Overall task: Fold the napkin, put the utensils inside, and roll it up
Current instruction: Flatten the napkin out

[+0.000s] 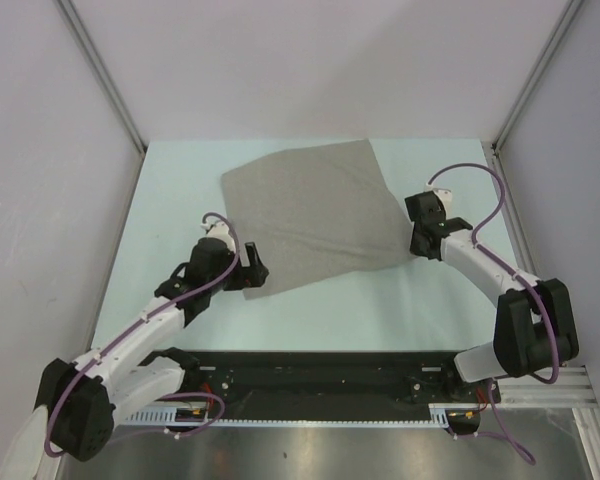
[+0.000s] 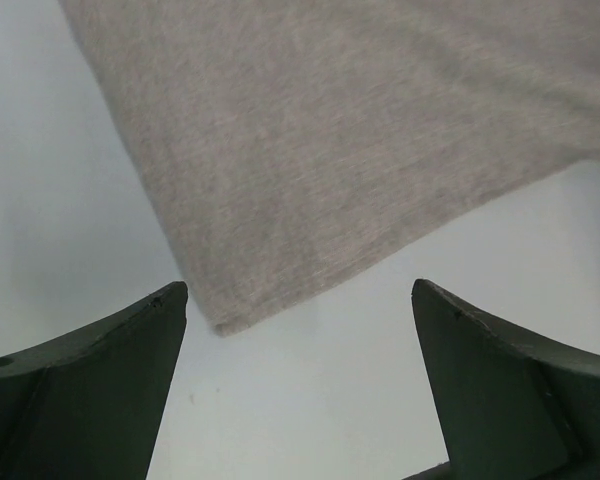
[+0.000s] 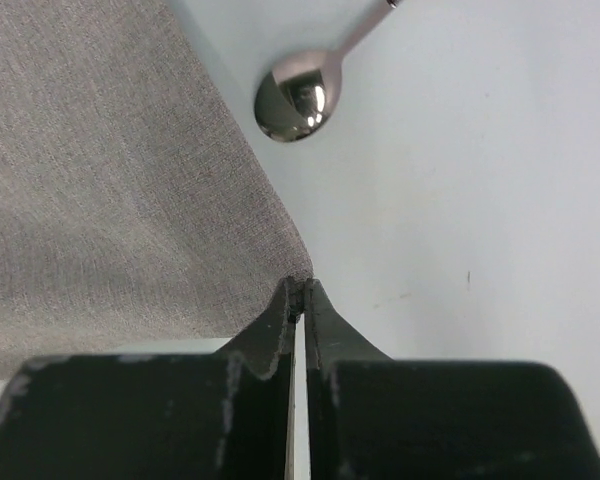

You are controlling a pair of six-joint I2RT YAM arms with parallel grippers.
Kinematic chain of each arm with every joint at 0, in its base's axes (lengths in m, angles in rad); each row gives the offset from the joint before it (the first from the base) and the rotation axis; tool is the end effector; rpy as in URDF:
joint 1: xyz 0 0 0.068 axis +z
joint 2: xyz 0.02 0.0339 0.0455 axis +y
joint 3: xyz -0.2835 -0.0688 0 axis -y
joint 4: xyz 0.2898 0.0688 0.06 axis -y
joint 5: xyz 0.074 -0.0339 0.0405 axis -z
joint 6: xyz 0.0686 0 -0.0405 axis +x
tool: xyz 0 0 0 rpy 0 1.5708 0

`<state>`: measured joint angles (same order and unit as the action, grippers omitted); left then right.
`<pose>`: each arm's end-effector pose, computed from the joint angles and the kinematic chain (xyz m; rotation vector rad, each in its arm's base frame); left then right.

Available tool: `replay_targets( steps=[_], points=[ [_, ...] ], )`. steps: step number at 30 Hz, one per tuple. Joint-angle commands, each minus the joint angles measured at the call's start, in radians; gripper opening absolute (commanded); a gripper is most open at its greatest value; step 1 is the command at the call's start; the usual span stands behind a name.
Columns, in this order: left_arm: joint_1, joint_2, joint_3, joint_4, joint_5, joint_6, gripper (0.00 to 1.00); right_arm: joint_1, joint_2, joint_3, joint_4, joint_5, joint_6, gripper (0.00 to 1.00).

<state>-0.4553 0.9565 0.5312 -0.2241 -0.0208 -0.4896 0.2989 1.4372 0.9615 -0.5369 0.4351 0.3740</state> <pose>0.2331 -0.1126 0.1940 -0.0505 2.2653 -0.4908 0.3329 0.0723 0.1996 0.2485 2.4566 -0.2810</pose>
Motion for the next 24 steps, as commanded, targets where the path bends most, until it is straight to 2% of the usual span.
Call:
replay_targets(
  steps=[1, 10, 24],
  points=[
    [-0.020, -0.036, -0.062, -0.040, -0.062, -0.076, 0.94, -0.012, -0.064, -0.033, -0.052, 0.040, 0.022, 0.00],
    [-0.048, -0.136, -0.157, -0.100, -0.077, -0.176, 0.68, -0.021, -0.075, -0.049, -0.014, -0.002, 0.025, 0.00],
    [-0.057, 0.057, -0.174, 0.043, -0.025, -0.191, 0.50, -0.021, -0.087, -0.063, 0.018, -0.052, 0.025, 0.00]
  ],
)
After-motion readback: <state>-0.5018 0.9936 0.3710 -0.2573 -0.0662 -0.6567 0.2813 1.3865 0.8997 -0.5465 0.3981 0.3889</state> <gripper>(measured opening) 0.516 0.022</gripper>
